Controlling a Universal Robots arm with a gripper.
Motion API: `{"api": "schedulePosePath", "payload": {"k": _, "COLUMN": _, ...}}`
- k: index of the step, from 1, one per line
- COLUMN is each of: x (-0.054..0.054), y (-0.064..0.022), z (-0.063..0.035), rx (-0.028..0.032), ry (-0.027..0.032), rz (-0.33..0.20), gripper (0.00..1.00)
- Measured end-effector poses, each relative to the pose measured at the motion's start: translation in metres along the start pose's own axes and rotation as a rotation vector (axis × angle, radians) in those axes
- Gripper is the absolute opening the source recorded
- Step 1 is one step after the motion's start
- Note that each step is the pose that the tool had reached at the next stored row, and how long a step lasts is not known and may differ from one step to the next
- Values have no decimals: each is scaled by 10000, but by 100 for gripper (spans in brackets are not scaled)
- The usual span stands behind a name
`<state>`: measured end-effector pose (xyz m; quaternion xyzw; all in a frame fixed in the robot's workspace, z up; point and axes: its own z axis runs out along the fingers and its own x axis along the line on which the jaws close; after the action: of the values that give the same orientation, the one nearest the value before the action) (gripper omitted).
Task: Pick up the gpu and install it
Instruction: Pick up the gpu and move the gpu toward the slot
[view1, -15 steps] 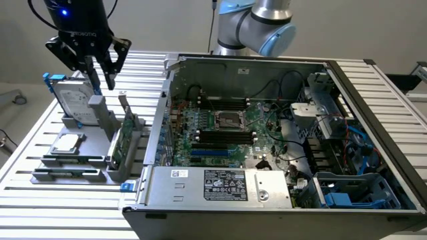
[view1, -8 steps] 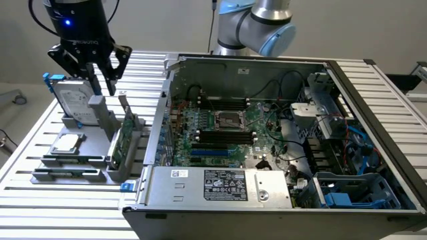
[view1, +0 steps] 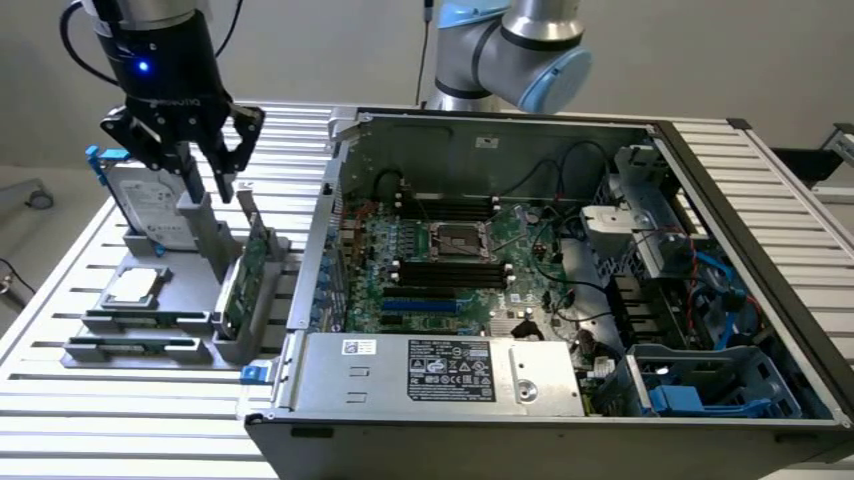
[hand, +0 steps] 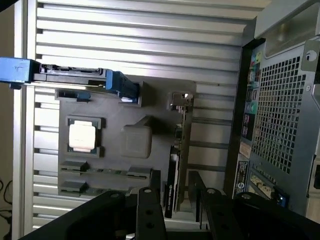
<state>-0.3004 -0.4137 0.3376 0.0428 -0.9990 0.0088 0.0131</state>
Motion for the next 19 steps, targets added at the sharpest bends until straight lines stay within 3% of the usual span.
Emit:
{"api": "schedulePosePath", "payload": {"k": 9, "x": 53, "y": -30, "z": 165, "rx": 6, "ry": 1, "rz": -128, "gripper": 36}}
{"api": "schedulePosePath", "payload": {"k": 19, "x": 62, "y": -154, "z": 351, "rx": 4, "ry": -2, "rz": -127, "gripper": 36}}
